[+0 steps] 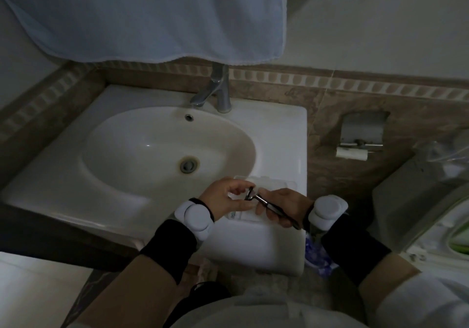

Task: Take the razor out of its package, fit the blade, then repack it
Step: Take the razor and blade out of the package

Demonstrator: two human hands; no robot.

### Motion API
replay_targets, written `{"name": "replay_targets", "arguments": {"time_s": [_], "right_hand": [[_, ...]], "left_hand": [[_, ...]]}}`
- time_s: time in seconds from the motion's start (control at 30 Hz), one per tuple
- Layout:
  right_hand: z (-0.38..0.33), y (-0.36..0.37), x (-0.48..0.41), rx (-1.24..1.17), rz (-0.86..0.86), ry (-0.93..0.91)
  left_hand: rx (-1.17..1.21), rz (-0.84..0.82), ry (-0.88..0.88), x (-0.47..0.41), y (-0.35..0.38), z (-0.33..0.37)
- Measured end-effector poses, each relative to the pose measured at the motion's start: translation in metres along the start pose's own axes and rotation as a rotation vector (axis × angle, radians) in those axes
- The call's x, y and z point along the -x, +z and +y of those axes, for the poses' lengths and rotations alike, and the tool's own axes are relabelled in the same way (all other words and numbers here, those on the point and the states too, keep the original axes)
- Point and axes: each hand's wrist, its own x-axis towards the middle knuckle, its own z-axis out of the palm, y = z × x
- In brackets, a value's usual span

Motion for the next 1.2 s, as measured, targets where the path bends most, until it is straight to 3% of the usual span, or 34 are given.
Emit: {"name": "replay_targets", "arguments": {"time_s": [0.6, 0.7, 0.87, 1.07, 1.2], "right_hand": [[0.004, 0.006, -0.003, 0.162, 0.154, -0.053], [0.001, 0.008, -0.003, 0.036, 0.22, -0.093], [-0.01, 0.016, -0.002, -0.097, 0.189, -0.144], [-0.02, 0.025, -0.009, -0.247, 0.169, -0.13], [-0.025, 0.024, -0.01, -0.193, 0.183, -0.095]], "left_hand": [[0.035, 0.022, -0.051, 0.003, -0.001, -0.009], [0.073, 0.08, -0.077, 0.005, -0.001, -0.01], [0.186, 0.158, -0.063, 0.003, 0.001, -0.007], [0.174, 0.147, -0.057, 0.004, 0.003, -0.003], [0.042, 0.148, -0.043, 0.005, 0.002, -0.005]]}}
